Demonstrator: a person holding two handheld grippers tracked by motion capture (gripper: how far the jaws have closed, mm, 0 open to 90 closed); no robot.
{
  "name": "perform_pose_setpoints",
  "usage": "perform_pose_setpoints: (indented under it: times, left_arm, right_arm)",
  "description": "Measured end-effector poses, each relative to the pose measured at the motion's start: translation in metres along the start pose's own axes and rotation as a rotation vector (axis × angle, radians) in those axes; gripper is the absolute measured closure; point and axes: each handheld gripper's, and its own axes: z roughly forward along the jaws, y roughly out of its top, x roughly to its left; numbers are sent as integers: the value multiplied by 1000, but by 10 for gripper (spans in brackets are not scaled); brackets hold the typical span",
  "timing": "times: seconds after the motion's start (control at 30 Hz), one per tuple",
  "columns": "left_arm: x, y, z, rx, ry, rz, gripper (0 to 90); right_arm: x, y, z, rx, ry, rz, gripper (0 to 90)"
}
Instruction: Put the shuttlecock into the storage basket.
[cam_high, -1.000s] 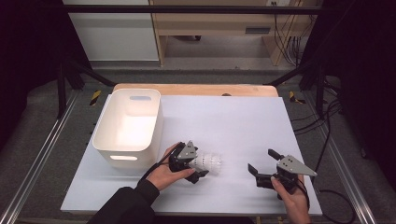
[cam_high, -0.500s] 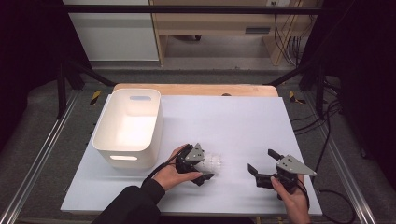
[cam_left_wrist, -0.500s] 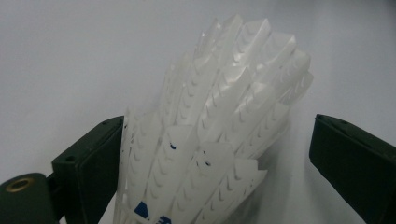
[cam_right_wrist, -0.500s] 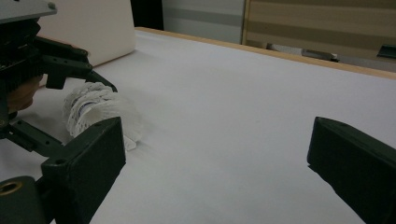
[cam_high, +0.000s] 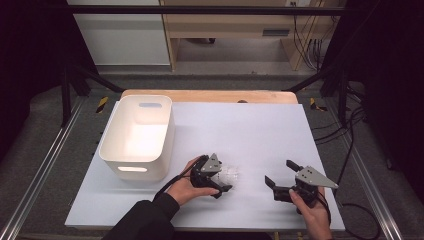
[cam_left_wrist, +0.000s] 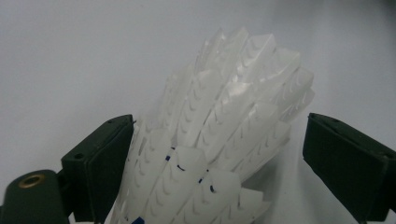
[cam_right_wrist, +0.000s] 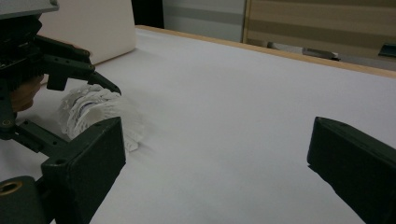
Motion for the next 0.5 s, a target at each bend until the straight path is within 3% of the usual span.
perform_pose_setpoints:
  times: [0.5]
  left_arm:
    - [-3,3,1,6,19,-25,241]
  right_arm:
    - [1,0,1,4,3,-2,44]
